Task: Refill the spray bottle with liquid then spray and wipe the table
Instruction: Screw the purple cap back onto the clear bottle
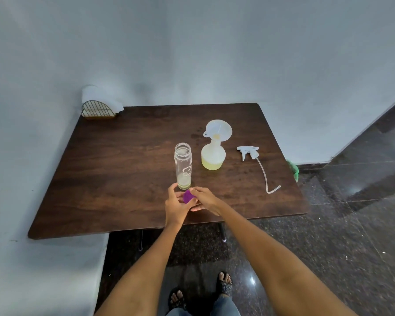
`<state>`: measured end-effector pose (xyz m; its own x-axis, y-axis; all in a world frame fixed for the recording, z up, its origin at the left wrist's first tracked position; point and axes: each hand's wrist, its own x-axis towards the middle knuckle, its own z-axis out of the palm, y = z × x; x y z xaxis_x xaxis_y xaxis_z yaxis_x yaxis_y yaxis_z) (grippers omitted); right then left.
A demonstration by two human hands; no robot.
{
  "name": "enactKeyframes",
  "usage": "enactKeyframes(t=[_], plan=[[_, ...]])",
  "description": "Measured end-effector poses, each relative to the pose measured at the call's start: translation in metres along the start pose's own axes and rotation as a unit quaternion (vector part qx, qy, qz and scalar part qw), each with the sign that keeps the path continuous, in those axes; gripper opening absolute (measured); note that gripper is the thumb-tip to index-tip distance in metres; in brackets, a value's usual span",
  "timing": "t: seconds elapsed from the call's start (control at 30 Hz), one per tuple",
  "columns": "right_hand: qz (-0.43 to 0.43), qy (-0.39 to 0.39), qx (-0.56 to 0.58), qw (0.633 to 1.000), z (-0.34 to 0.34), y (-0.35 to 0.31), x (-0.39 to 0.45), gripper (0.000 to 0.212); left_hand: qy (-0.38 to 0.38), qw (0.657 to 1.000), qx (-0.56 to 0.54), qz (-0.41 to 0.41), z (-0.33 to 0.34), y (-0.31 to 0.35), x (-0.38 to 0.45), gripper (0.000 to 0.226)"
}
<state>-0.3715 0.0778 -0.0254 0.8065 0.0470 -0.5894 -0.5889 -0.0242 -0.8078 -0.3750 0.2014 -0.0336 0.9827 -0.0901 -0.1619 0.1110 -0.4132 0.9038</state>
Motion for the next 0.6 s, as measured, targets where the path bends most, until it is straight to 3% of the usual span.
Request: enactKeyframes(t=[0.23, 0.33, 0.47, 0.6], plan=[[0.013, -0.059, 0.069, 0.996, -0.012, -0.013, -0.005, 0.031, -0.009, 1.0, -0.018, 0.01, -0.001, 0.014, 0.002, 0.086], [0.01, -0.048, 0.06, 0.997, -0.016, -0.017, -0.008, 0.027, -0.011, 1.0, -0.009, 0.001, -0.003, 0.016, 0.005, 0.087], [-0.053, 0.105, -0.013, 0.993, -0.029, -0.027, -0.003, 0.034, 0.023, 0.998, 0.066, 0.004, -0.019, 0.015, 0.018, 0.074], [-0.201, 0.253, -0.055, 0.945, -0.037, -0.058, -0.002, 0.029, 0.061, 0.995, 0.07, 0.023, -0.033, 0.034, 0.039, 0.08]])
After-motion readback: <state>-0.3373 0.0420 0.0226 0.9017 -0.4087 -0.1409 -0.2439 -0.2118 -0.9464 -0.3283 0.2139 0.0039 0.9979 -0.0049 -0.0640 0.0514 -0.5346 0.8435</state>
